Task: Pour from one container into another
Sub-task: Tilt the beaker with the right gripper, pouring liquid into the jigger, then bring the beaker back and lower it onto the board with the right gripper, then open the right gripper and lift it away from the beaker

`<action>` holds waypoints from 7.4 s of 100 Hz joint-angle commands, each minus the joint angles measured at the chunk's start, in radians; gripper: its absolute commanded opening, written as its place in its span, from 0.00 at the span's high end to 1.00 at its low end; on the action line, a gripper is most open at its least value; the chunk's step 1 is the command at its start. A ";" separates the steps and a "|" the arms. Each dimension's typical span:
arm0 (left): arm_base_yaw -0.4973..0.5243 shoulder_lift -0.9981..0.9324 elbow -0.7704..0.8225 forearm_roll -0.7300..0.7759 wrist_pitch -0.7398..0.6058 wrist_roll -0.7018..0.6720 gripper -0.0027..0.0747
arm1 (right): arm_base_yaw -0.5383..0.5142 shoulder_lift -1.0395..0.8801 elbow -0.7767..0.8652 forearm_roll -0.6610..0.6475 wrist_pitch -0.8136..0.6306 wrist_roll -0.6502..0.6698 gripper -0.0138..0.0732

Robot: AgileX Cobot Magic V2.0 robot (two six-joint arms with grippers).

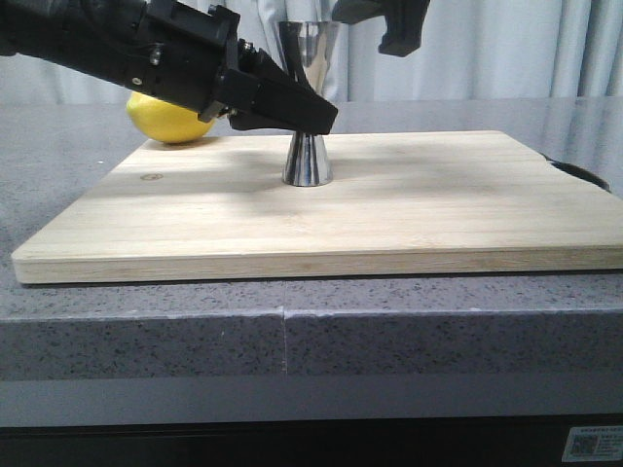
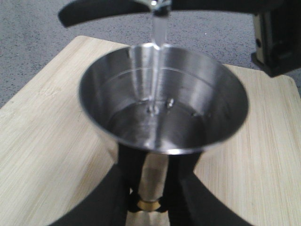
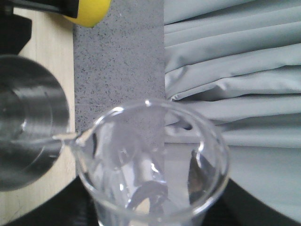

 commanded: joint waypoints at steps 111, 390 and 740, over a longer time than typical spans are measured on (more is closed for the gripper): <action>-0.003 -0.050 -0.027 -0.049 0.044 0.002 0.99 | 0.002 -0.037 -0.036 -0.070 -0.054 -0.003 0.56; -0.003 -0.050 -0.027 -0.049 0.042 0.002 0.99 | -0.299 -0.016 0.586 0.938 -0.893 0.355 0.56; -0.003 -0.050 -0.027 -0.079 -0.036 0.002 0.57 | -0.299 -0.317 0.565 0.851 -0.501 0.407 0.21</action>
